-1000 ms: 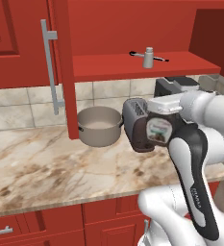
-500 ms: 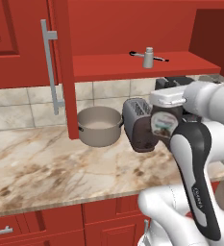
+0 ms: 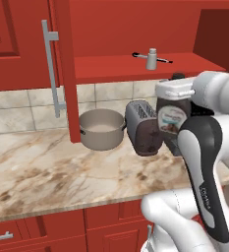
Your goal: Pick the shaker and syrup bottle from the counter and place them in the cabinet.
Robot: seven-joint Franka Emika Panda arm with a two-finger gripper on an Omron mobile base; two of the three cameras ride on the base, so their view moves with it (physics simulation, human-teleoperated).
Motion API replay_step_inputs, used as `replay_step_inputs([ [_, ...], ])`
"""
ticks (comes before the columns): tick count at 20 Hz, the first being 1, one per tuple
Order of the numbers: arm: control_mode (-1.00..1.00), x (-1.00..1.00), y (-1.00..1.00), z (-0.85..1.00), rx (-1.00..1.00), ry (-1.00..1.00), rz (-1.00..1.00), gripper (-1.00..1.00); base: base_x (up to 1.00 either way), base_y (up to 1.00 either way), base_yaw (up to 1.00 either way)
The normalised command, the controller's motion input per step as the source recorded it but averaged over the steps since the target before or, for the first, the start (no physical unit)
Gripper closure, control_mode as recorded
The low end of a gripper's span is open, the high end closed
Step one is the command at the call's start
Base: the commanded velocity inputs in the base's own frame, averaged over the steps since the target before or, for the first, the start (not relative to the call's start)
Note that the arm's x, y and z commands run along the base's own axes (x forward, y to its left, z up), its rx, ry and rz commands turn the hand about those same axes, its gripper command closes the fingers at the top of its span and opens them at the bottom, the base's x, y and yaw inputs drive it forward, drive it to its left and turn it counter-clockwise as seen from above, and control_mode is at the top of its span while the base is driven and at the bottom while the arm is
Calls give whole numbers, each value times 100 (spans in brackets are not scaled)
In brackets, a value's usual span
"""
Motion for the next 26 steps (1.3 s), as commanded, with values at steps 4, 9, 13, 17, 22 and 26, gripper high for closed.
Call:
replay_step_inputs([
  [4,-100,-16,-1,18,0,-9,0,100,0,0,0],
  [9,-100,-12,0,22,0,-12,0,100,0,0,0],
  [13,-100,-1,0,33,1,-6,0,100,0,0,0],
  [17,-100,0,0,43,1,2,0,100,0,0,0],
  [22,-100,0,0,42,0,13,0,100,0,0,0],
  [26,-100,0,0,21,0,12,0,100,0,0,0],
])
